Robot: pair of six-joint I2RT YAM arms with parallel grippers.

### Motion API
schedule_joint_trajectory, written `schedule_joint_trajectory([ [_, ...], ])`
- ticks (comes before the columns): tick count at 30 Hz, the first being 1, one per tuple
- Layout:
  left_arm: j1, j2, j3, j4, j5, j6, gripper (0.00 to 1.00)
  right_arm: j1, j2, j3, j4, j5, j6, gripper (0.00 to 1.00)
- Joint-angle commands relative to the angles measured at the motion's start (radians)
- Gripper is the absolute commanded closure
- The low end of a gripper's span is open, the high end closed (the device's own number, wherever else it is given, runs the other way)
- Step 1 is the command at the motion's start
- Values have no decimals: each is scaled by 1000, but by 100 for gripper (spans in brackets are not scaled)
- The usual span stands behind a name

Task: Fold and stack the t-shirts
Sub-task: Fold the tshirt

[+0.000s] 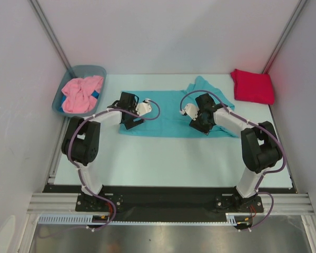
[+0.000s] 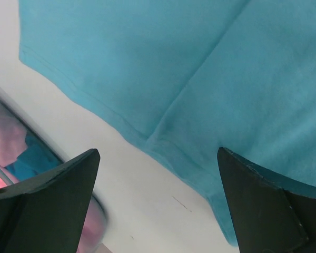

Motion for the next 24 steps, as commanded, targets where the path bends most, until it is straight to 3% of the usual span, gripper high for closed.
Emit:
schedule_joint_trajectory([
  [1,-6,36,64,-8,-30,-75,0,5,-27,29,24,19,-9,39],
  [8,-6,58,79,-33,-50,-104,0,5,-33,22,24,36,-30,41],
  [17,-4,50,76,-45,-111,-141,0,4,-50,5,29,43,-33,31],
  [24,-4,50,67,-48,-159,-154,0,-1,-59,-11,16,39,-46,30],
])
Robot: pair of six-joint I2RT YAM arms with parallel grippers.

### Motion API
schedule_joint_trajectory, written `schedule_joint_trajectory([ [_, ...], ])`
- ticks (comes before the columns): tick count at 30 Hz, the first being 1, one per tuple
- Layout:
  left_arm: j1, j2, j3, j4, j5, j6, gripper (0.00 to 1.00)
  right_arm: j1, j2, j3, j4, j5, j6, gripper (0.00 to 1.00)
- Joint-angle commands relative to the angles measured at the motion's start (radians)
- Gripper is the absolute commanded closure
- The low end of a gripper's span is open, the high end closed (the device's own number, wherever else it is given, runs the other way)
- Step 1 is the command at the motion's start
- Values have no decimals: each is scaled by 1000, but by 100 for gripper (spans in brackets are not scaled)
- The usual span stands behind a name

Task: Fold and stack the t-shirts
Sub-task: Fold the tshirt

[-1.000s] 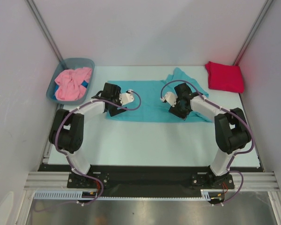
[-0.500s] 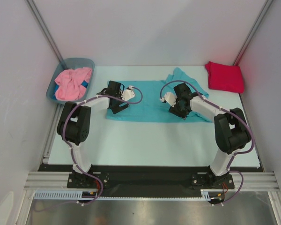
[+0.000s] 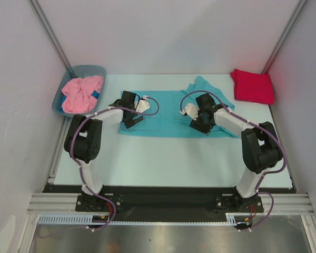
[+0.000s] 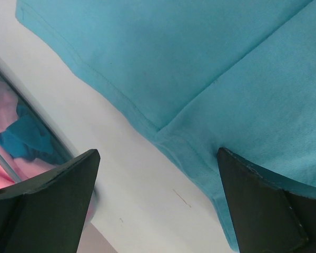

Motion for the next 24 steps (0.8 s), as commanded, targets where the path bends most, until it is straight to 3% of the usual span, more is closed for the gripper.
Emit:
schedule_joint_trajectory([
  [1,-3,1,6,-28,-49,-37,0,-2,-56,-9,3,4,-15,30],
  [7,-3,8,6,-31,-78,-40,0,-3,-73,-33,-10,-10,-21,32],
  [13,-3,9,12,-35,-83,-40,0,-3,-68,-69,6,-13,-33,45],
  [24,-10,3,-4,-34,-89,-48,0,-3,-33,-66,35,-25,-2,55],
])
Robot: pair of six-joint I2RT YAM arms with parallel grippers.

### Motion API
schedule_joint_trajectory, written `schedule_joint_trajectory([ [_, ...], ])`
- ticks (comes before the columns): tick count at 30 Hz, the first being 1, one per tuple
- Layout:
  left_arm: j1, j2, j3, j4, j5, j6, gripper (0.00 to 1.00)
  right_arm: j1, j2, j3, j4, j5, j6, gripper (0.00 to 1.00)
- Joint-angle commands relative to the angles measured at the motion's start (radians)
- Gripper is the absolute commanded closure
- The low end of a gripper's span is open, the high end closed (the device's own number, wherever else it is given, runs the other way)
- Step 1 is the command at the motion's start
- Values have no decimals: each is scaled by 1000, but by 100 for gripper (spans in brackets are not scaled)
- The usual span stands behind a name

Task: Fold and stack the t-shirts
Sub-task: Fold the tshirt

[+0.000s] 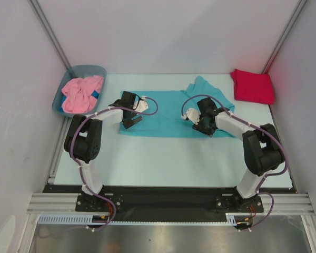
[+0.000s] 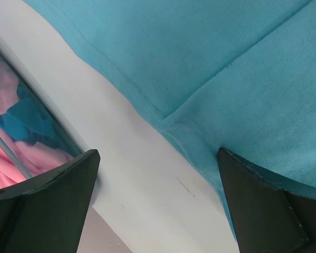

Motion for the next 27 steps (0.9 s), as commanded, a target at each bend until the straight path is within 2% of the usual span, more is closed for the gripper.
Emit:
schedule_joint_trajectory([
  [1,-8,3,-4,-11,-14,-27,0,3,9,16,28,-19,17,55],
  [10,-14,4,-1,-3,-17,-24,0,26,53,45,43,-17,37,58],
  [22,-26,0,-11,3,-17,-21,0,47,57,56,114,67,63,83],
  [26,-32,0,-11,8,-20,-18,0,53,44,51,158,134,39,100],
  [27,-34,1,-13,9,-20,-18,0,55,41,50,166,144,25,100],
])
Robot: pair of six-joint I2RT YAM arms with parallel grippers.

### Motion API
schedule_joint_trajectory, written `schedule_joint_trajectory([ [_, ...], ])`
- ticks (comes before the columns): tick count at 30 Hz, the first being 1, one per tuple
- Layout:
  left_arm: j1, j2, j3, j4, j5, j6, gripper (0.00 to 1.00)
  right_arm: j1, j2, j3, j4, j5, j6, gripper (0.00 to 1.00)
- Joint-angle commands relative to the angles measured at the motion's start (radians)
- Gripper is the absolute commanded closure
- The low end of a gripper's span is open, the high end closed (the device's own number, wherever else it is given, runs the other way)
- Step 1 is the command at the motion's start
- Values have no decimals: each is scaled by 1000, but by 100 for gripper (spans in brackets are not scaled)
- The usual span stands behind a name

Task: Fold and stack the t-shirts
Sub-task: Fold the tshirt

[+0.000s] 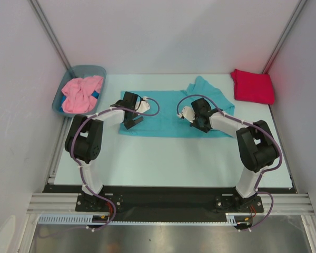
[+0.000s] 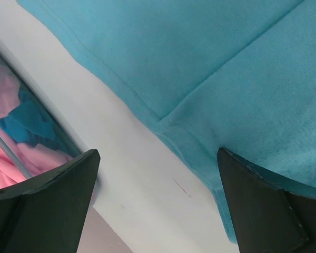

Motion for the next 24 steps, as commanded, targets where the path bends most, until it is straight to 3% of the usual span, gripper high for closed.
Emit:
schedule_joint_trajectory([
  [1,-15,0,-11,8,-8,-12,0,9,-26,27,74,76,-26,100],
  [14,-21,-2,-19,13,-13,-10,0,10,-41,6,281,202,-187,100],
  [24,-25,12,-11,14,-19,-7,0,12,66,71,444,237,-286,100],
])
